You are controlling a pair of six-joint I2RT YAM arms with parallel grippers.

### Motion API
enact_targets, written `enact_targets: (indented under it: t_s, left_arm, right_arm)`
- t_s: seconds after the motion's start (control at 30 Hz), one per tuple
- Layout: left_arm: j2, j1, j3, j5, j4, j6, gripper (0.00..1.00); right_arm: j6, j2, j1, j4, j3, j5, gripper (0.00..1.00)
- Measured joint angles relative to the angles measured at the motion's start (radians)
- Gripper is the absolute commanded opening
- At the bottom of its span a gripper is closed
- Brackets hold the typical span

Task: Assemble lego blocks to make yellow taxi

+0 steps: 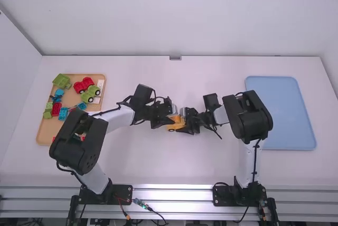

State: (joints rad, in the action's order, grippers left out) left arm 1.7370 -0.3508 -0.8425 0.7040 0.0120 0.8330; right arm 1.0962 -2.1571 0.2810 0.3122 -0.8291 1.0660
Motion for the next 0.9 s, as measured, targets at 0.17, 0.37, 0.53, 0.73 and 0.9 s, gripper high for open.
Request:
enact_targets:
  t_s: [0.17,0.37,0.53,0.73,0.9]
  left_arm:
    - [0.000,0.000,0.000,-0.021,0.009,-0.003,0.02]
    - [0.000,0.000,0.000,-0.023,0.003,-0.003,0.02]
    - [0.000,0.000,0.000,0.002,0.016,-0.003,0.02]
    - [0.024,0.000,0.000,0.029,0.026,-0.003,0.02]
    - [0.042,0.000,0.000,0.036,0.023,-0.003,0.02]
  right_arm:
    - [0.011,0.000,0.002,-0.001,0.000,0.002,0.50]
    - [0.011,0.000,0.002,0.000,0.000,0.002,0.49]
    - [0.011,0.000,0.003,0.000,0.000,0.002,0.50]
    - [0.010,0.000,0.003,0.001,0.000,0.003,0.50]
    - [0.006,0.000,0.003,-0.002,0.000,0.002,0.50]
